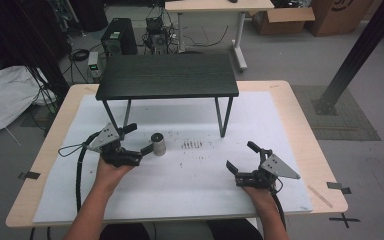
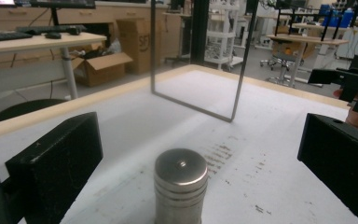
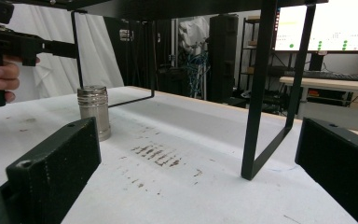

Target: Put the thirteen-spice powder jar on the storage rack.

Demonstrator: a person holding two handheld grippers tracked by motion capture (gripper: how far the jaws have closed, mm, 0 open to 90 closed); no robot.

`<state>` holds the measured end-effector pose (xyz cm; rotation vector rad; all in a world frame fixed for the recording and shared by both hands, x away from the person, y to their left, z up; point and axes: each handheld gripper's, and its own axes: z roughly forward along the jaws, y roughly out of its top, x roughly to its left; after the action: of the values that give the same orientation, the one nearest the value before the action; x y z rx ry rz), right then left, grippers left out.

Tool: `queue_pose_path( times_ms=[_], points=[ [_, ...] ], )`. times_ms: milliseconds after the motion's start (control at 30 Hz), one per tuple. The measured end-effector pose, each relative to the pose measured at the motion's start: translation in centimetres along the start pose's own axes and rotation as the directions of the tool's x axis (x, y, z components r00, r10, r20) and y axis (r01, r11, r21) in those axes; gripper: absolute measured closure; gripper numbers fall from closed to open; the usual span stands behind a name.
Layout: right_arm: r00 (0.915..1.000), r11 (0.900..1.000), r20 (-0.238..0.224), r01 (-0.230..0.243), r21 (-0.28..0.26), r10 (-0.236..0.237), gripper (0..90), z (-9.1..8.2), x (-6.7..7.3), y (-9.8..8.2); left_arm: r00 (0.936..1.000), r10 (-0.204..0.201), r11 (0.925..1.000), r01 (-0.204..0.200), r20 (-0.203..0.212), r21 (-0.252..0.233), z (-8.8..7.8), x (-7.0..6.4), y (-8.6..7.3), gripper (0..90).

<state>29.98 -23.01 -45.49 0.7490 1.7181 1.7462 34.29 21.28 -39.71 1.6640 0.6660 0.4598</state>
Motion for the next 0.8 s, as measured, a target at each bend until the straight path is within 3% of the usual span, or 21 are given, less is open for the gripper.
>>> queue_pose_path(
  times_ms=[200,300,600,800],
  points=[
    [1.0,1.0,0.0,0.001,0.0,-0.001,0.0,0.0,0.0,0.0,0.9997,-0.024,0.9996,0.024,0.003,0.014,0.4,0.3,0.1,0.4],
    [1.0,1.0,0.0,0.003,0.001,-0.003,0.0,0.0,0.0,0.0,0.9999,-0.011,0.9988,0.011,0.001,0.047,0.6,0.4,0.2,0.4],
    [1.0,1.0,0.0,0.003,0.0,-0.003,0.0,0.0,0.0,0.0,0.9999,-0.003,0.9975,0.002,0.013,0.07,1.6,0.5,0.9,0.2],
    [1.0,1.0,0.0,0.001,0.0,-0.001,0.0,0.0,0.0,0.0,0.9994,0.025,0.9898,-0.028,0.023,0.14,2.4,0.5,1.0,0.2]
  ],
)
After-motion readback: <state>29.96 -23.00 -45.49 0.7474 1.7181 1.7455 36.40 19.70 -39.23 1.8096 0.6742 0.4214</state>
